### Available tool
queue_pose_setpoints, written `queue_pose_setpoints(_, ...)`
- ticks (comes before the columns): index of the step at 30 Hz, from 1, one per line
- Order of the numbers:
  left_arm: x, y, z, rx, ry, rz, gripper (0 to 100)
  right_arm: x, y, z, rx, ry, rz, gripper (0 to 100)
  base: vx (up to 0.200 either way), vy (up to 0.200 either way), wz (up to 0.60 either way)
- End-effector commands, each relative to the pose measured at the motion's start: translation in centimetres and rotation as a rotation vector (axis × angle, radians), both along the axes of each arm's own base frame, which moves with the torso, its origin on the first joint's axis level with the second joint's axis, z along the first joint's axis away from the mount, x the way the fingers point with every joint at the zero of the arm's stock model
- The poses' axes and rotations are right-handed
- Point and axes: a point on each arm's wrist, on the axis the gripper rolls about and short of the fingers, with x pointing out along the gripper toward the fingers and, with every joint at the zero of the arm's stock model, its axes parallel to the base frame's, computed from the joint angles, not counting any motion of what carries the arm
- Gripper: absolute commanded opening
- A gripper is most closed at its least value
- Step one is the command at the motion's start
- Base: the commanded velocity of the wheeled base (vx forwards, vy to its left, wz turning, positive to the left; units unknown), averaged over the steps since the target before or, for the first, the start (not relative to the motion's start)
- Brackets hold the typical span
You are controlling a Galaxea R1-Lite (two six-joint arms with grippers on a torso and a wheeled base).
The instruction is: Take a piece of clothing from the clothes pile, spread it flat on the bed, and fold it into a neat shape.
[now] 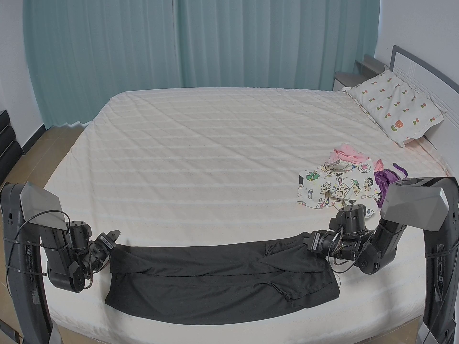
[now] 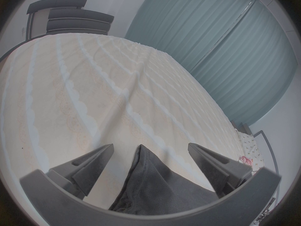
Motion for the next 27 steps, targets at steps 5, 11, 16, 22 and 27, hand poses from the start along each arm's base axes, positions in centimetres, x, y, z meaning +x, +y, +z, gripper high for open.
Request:
queue_pose_setpoints(5, 0.0, 0.0, 0.0, -0.001, -0.001, 0.001, 100, 0.9, 0.4, 1.3, 0.012, -0.076, 0.000, 100, 0.000, 0.000, 0.00)
queue_pose_setpoints(11, 0.0, 0.0, 0.0, -0.001, -0.001, 0.001, 100, 1.8, 3.5, 2.9, 0.034, -0.150, 0.064, 100, 0.000, 0.000, 0.00)
queue_pose_setpoints(16, 0.0, 0.0, 0.0, -0.001, 0.000, 0.001, 100, 2.1, 6.2, 2.7, -0.004, -0.138, 0.129, 100, 0.000, 0.000, 0.00)
queue_pose_setpoints(22, -0.1, 0.0, -0.1, -0.001, 0.005, 0.003, 100, 1.9, 7.9, 0.8, -0.121, -0.125, 0.248, 100, 0.000, 0.000, 0.00)
queue_pose_setpoints(27, -0.1, 0.0, -0.1, -0.001, 0.005, 0.003, 100, 2.0, 8.6, 0.5, -0.185, -0.081, 0.304, 100, 0.000, 0.000, 0.00)
